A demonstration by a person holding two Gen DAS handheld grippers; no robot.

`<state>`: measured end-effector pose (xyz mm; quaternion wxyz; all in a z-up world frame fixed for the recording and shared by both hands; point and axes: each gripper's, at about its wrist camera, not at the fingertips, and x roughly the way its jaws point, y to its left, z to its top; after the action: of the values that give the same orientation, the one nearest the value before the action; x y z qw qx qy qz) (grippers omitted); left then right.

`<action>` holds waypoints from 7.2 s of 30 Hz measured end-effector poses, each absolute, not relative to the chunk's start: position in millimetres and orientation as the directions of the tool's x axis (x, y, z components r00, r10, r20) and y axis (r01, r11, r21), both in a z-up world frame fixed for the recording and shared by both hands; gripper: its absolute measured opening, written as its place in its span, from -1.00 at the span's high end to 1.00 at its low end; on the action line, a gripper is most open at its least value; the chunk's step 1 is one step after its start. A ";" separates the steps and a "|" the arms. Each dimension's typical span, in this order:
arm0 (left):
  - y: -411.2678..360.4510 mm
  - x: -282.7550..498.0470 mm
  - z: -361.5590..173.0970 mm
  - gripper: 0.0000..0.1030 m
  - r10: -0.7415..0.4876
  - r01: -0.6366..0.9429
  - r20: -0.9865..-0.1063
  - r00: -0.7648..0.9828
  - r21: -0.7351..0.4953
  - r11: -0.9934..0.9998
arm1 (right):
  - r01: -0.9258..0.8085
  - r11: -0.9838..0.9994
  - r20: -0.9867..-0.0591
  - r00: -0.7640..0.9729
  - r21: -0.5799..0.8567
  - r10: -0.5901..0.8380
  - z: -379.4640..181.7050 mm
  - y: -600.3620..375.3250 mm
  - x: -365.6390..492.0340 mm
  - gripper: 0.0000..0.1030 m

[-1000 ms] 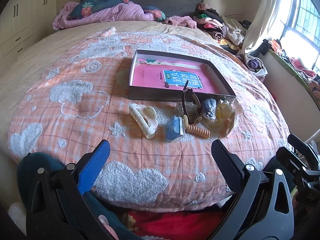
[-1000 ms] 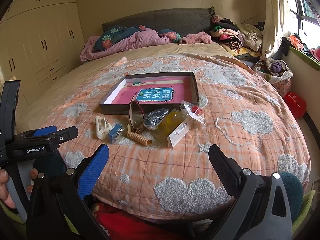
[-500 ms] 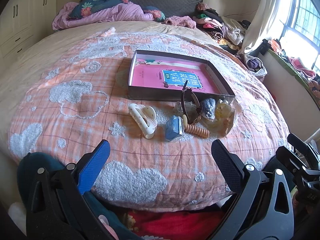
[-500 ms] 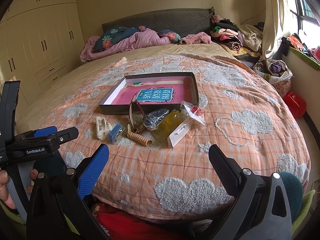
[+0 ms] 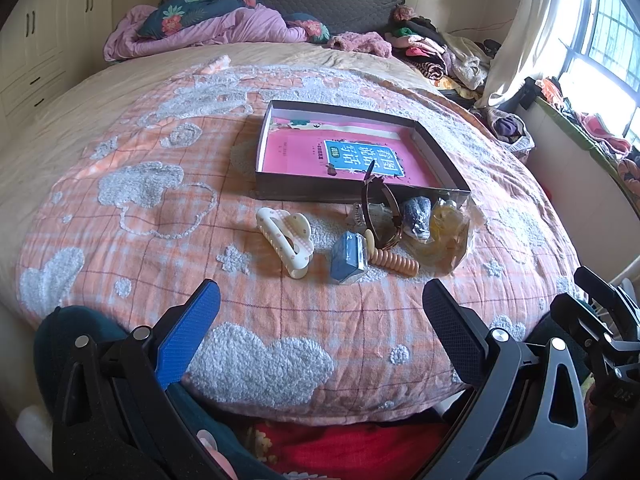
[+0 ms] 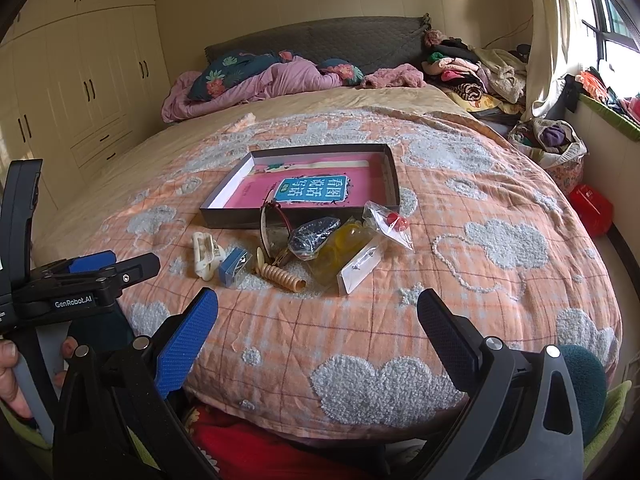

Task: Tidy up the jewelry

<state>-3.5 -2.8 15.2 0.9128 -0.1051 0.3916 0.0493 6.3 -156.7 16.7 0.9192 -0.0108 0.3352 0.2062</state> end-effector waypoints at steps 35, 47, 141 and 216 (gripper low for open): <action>50.9 82.9 -53.1 -0.84 0.030 -0.311 -0.852 0.523 -0.157 0.937 | -0.282 0.942 -0.726 0.608 0.184 0.323 -24.1 -180.8 147.0 -0.92; 48.8 99.0 -75.7 -0.42 -0.014 -0.285 -0.855 0.518 -0.188 0.940 | -0.224 0.925 -0.782 0.495 0.307 0.379 -75.3 -185.7 203.2 -0.91; 66.1 206.9 -35.0 -0.33 -0.034 -0.177 -0.741 0.670 -0.205 0.963 | -0.292 0.867 -0.611 0.619 0.403 0.493 -25.4 -152.1 256.2 -0.75; -0.2 138.4 -51.6 -0.40 -0.165 0.010 -0.782 0.601 -0.199 0.980 | -0.280 0.875 -0.761 0.433 0.395 0.483 -87.4 -164.1 157.5 -0.25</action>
<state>138.4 -0.2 -51.6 0.8904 -0.0869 0.4441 -0.0492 157.5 -164.1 -87.4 0.8400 0.1052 0.4813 0.2272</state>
